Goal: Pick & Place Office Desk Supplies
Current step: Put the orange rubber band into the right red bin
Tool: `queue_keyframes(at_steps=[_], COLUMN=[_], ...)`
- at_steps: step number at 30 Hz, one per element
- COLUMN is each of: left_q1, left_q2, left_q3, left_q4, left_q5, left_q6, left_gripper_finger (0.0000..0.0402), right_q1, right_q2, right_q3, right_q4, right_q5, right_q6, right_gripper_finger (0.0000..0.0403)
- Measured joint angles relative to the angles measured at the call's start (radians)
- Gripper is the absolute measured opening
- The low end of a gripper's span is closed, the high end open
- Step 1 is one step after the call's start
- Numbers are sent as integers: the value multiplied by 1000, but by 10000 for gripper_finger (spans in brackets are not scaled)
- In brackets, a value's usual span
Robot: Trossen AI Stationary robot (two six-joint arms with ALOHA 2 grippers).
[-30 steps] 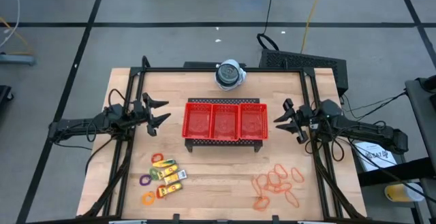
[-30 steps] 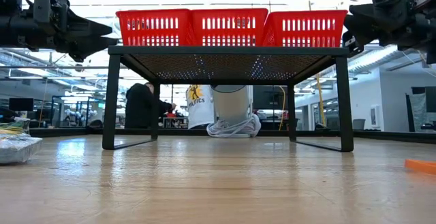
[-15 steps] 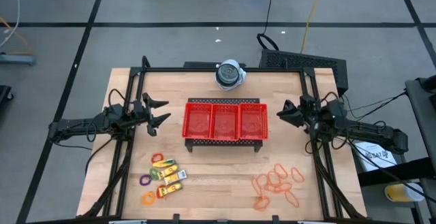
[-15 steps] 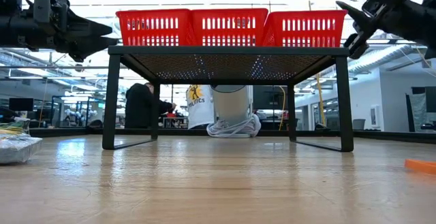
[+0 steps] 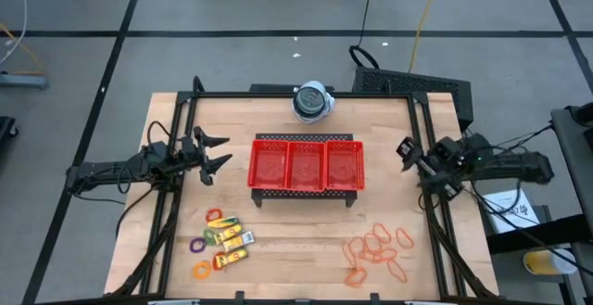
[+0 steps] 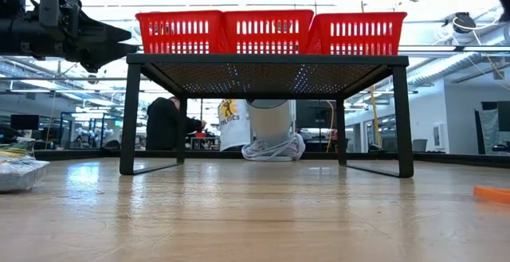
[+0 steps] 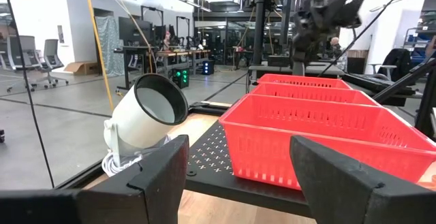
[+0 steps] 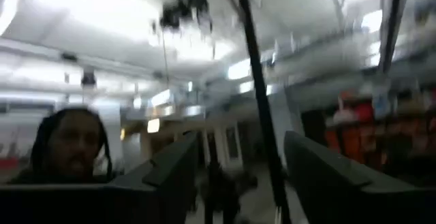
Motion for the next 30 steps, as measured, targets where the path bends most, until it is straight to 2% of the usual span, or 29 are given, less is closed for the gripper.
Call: queue_keyframes(at_steps=[3, 7, 11, 19, 23, 30], left_q1=[0, 0, 0, 0, 0, 0], left_q2=[0, 0, 0, 0, 0, 0], left_q3=[0, 0, 0, 0, 0, 0], left_q4=[0, 0, 0, 0, 0, 0], left_q5=[0, 0, 0, 0, 0, 0], left_q6=[0, 0, 0, 0, 0, 0], left_gripper_finger=[267, 267, 267, 267, 267, 267], right_q1=[89, 196, 293, 464, 545, 643], right_q2=[78, 205, 339, 529, 582, 652], right_q3=[138, 311, 401, 373, 302, 170], right_q4=[-324, -722, -1044, -1513, -1513, -1281], right_q5=[52, 162, 243, 253, 253, 281], right_q6=[-58, -34, 128, 562, 664, 741], right_gripper_finger=[251, 252, 238, 213, 204, 201])
